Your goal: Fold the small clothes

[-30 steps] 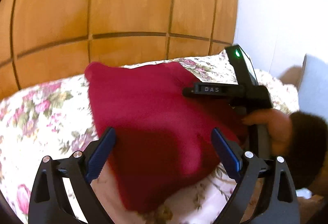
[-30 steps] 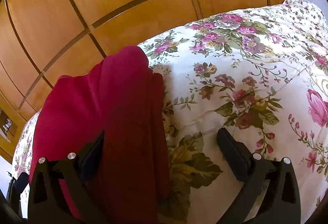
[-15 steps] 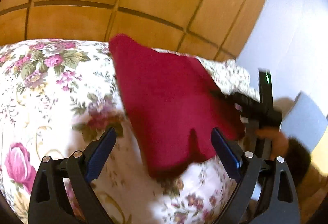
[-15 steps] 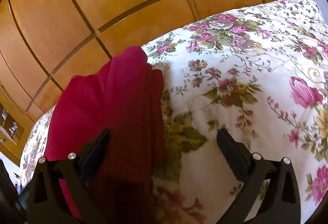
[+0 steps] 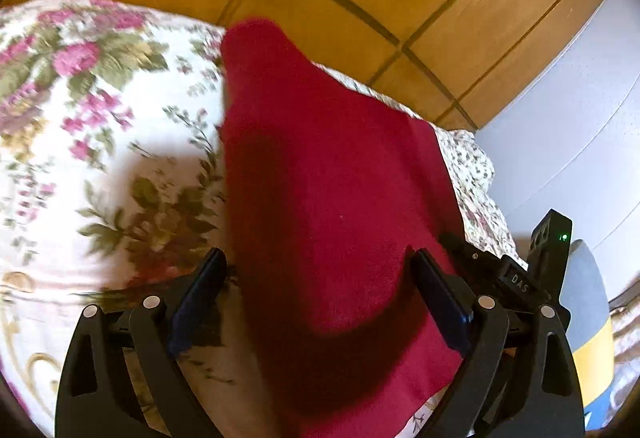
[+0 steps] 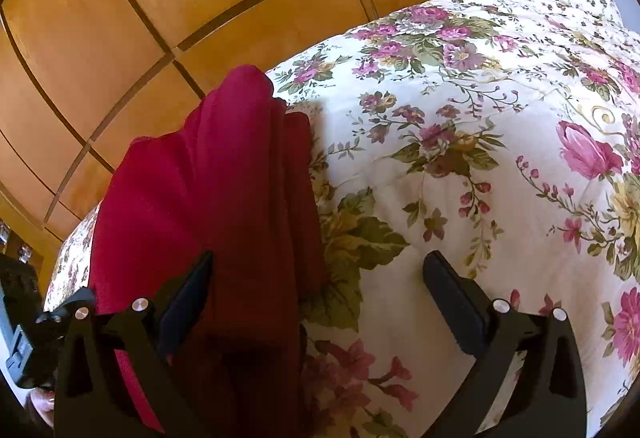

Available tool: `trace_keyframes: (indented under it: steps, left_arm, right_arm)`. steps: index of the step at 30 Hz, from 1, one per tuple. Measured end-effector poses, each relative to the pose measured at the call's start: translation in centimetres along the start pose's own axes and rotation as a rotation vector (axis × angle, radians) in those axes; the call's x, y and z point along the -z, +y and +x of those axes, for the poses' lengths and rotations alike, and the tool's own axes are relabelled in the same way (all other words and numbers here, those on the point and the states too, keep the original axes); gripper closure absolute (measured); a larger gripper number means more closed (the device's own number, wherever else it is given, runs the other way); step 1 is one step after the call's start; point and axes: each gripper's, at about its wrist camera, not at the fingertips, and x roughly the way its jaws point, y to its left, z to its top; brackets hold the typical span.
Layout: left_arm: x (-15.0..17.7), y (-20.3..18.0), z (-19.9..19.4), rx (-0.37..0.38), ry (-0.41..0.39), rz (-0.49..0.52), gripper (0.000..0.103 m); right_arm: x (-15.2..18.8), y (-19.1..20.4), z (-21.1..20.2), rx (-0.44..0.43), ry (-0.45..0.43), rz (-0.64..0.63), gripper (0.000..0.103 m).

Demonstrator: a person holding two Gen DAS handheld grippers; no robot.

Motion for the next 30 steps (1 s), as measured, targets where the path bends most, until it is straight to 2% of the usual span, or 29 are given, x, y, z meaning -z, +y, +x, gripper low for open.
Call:
trace_keyframes:
  steps: [7, 9, 12, 14, 16, 20, 22, 25, 30]
  left_arm:
    - [-0.3, 0.3, 0.8, 0.049, 0.034, -0.024, 0.011]
    - [-0.6, 0.3, 1.1, 0.076, 0.054, -0.021, 0.018]
    - [-0.6, 0.0, 1.3, 0.069, 0.063, -0.002, 0.026]
    - [-0.4, -0.2, 1.2, 0.070, 0.065, 0.007, 0.032]
    - [-0.4, -0.2, 1.2, 0.071, 0.064, 0.013, 0.039]
    - [-0.4, -0.2, 0.5, 0.071, 0.054, 0.033, 0.048]
    - [-0.3, -0.3, -0.2, 0.070, 0.041, 0.046, 0.050]
    - [-0.3, -0.8, -0.9, 0.058, 0.027, 0.080, 0.052]
    - [-0.8, -1.3, -2.4, 0.018, -0.008, 0.141, 0.052]
  right_arm:
    - [-0.2, -0.3, 0.5, -0.066, 0.016, 0.013, 0.002]
    - [-0.2, 0.0, 0.8, -0.113, 0.030, -0.003, 0.002]
    - [-0.1, 1.2, 1.6, -0.150, 0.061, -0.076, 0.002]
    - [0.0, 1.9, 2.0, -0.156, 0.064, -0.109, 0.007]
    - [-0.2, 2.3, 2.3, -0.200, 0.069, -0.102, 0.022]
    - [-0.3, 3.1, 2.2, -0.212, 0.048, -0.121, 0.035]
    - [-0.2, 3.4, 1.9, -0.217, 0.026, -0.140, 0.039]
    - [-0.2, 4.2, 1.4, -0.238, -0.002, -0.164, 0.051]
    - [-0.7, 6.0, 1.3, -0.296, -0.032, -0.187, 0.058]
